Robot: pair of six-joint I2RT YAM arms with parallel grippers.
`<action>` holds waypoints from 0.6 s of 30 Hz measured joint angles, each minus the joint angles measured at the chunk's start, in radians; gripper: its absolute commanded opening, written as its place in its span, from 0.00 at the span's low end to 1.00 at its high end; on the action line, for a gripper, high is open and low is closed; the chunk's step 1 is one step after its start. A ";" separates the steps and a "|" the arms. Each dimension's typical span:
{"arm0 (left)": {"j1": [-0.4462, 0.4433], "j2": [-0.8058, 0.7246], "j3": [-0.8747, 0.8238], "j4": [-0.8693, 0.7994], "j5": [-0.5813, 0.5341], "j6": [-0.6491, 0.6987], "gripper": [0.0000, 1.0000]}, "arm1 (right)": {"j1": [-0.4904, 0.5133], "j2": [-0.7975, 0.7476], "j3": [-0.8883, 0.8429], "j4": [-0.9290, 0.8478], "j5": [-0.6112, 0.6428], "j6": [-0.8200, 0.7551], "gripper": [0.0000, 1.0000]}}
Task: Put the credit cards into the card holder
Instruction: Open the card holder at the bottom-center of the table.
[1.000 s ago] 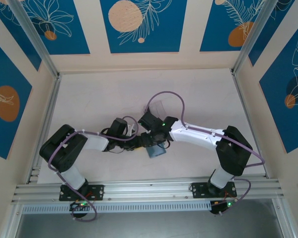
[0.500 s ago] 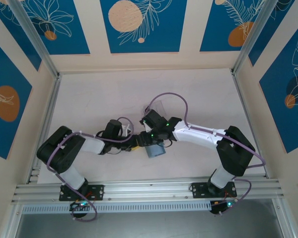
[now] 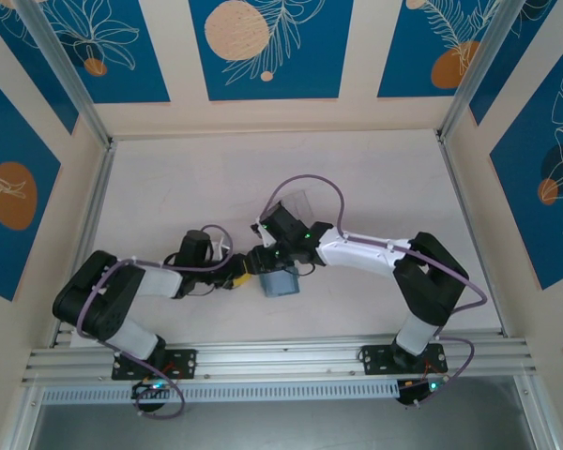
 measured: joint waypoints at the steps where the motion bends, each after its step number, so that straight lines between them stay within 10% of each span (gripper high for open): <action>1: 0.016 -0.018 -0.003 -0.034 -0.003 0.003 0.44 | 0.004 0.011 0.006 0.009 0.001 0.001 0.38; 10: 0.110 -0.303 0.041 -0.515 -0.124 0.123 0.42 | 0.053 0.133 0.056 0.013 0.041 -0.002 0.38; 18: 0.122 -0.346 0.188 -0.589 -0.111 0.207 0.32 | 0.053 0.195 0.044 -0.001 0.040 -0.005 0.39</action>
